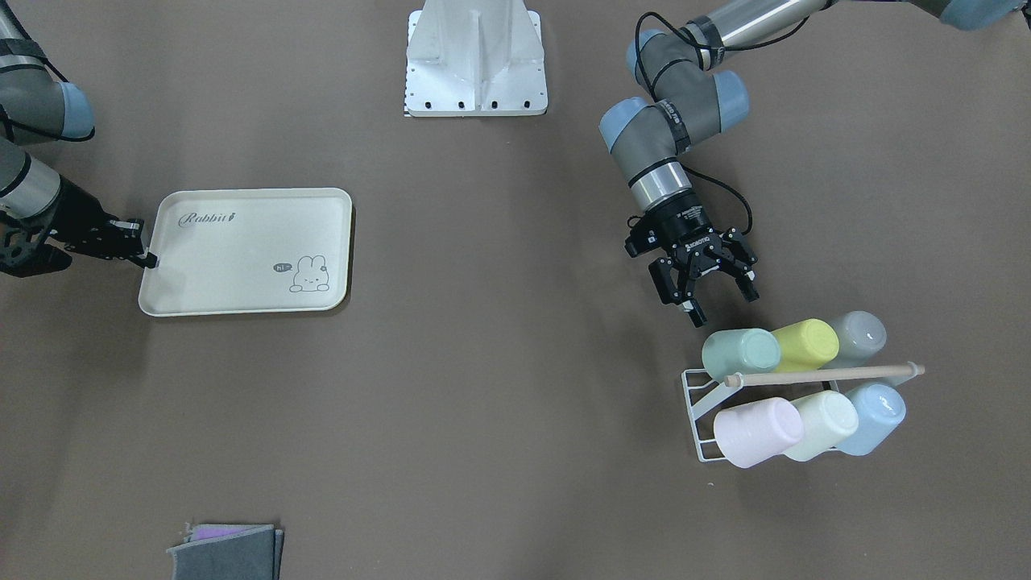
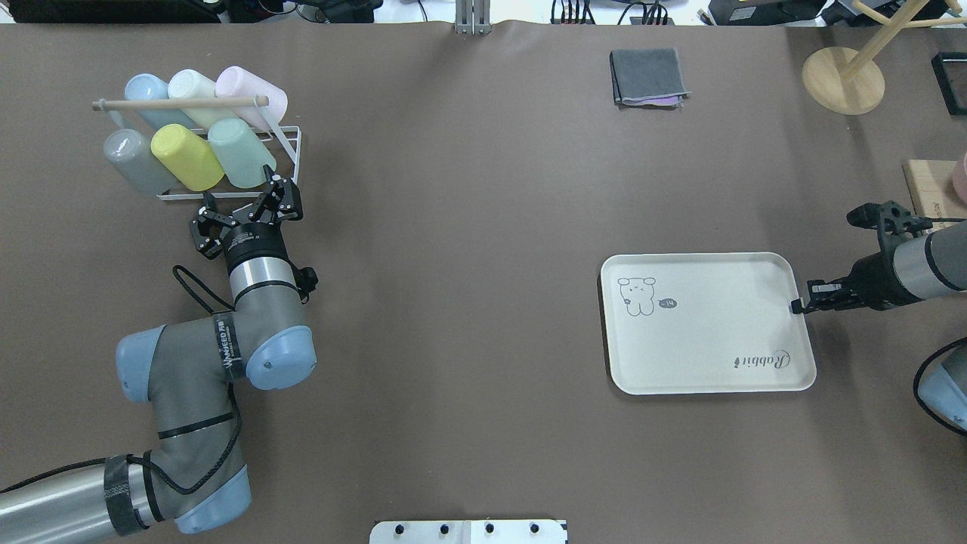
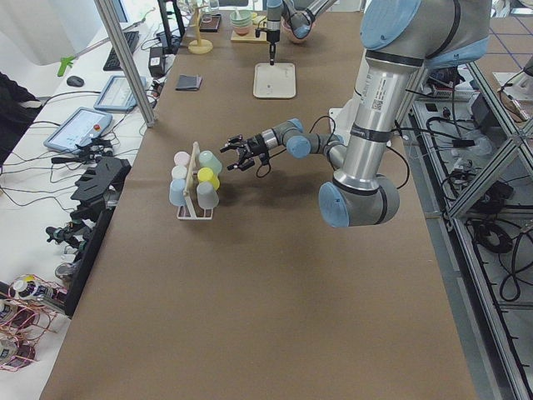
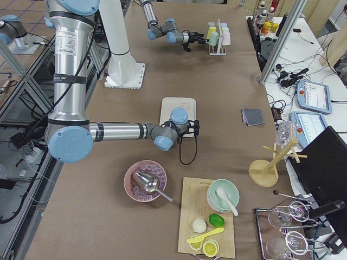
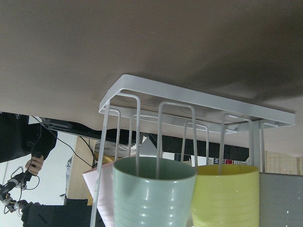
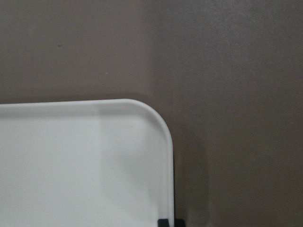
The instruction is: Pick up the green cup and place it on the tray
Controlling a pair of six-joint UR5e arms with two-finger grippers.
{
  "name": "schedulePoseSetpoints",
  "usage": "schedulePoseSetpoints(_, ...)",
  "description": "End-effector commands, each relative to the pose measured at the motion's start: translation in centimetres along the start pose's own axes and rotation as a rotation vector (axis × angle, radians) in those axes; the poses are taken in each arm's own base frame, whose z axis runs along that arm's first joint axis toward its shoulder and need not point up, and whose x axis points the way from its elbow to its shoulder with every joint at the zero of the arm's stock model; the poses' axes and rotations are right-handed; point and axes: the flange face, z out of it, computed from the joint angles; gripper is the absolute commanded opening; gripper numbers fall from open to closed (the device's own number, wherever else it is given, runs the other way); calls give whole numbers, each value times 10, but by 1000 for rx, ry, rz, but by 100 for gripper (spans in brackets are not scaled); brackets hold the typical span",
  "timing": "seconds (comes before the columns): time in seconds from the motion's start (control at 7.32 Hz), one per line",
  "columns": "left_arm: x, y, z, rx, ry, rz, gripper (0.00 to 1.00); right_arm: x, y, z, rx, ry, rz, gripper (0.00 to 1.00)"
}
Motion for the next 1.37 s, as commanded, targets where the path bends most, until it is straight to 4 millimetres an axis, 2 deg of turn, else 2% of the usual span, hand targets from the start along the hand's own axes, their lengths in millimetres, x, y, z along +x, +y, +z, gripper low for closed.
schedulePoseSetpoints(0.0, -11, 7, 14, -10, -7, 29, 99, -14, -5, -1, -8, -22, -11, 0)
schedulePoseSetpoints(0.14, -16, 1, 20, -7, -29, 34, 99, -37, -18, -1, -3, -31, -19, 0)
schedulePoseSetpoints(0.27, -17, -7, 29, -5, -48, 23, 99, -75, -36, -5, -4, -29, -17, 0)
schedulePoseSetpoints(0.41, -15, -14, 37, -8, -47, 18, 99, -124, -55, -13, -12, -14, -4, 0)
schedulePoseSetpoints(0.68, -14, -10, 45, -18, -39, 14, 99, -230, -89, -15, -24, 29, 6, 0)
schedulePoseSetpoints(0.82, -13, -8, 48, -22, -35, 23, 99, -277, -95, -12, -23, 48, -4, 0)
schedulePoseSetpoints(0.96, -13, -6, 50, -27, -33, 33, 99, -309, -90, 0, -14, 58, -35, 0)
schedulePoseSetpoints(1.23, -9, -4, 58, -33, -22, 37, 99, -349, -75, 28, 14, 75, -93, 0)
